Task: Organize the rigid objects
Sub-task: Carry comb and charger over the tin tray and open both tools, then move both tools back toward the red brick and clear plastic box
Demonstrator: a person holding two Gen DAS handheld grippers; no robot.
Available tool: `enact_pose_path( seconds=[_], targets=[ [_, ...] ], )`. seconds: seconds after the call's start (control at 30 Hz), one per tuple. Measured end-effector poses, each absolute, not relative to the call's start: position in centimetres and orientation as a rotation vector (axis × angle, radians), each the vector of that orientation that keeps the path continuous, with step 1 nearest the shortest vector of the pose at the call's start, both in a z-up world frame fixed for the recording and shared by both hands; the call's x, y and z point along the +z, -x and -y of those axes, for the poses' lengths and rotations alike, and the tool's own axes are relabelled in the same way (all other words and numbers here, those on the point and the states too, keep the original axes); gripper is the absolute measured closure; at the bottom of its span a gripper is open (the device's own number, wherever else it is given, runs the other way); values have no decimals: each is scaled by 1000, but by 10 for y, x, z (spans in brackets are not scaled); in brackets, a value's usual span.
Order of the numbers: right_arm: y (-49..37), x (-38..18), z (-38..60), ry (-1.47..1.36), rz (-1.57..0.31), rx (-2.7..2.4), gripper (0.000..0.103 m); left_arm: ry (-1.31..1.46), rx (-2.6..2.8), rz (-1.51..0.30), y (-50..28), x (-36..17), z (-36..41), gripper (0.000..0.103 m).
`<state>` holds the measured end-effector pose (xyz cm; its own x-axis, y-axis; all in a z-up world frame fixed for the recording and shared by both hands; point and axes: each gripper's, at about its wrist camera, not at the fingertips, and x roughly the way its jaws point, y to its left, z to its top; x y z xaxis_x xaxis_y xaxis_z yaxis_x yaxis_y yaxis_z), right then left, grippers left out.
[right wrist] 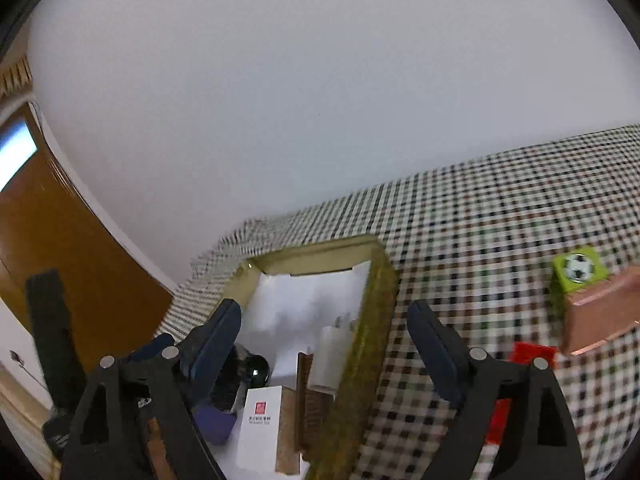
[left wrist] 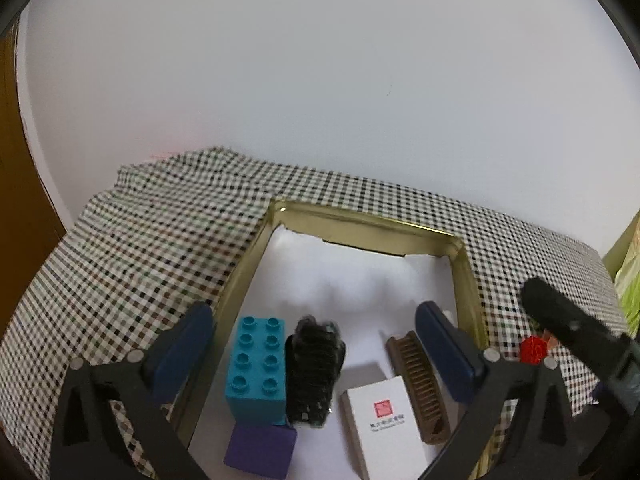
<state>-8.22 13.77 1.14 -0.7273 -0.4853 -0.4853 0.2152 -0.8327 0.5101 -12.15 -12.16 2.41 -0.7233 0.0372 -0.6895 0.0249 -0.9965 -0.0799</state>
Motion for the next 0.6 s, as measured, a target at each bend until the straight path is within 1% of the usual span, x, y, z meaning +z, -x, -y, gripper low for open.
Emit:
enact_pose_path(
  seconds=[0.1,0.3,0.5,0.6],
  targets=[
    [65,16,-147,-852,584,-2610,16,1121,2975,15,110,29,108,1],
    [22,19,-150,-749,310,-2906,16,991,2977,-116,80,29,72,1],
    [-9,20,-184,-706,228,-3050,16,894,2988,-187,52,20,30,1],
    [-18,18,-201,-689,242,-3085,16,862,2964,-208,45,18,11,1]
  ],
)
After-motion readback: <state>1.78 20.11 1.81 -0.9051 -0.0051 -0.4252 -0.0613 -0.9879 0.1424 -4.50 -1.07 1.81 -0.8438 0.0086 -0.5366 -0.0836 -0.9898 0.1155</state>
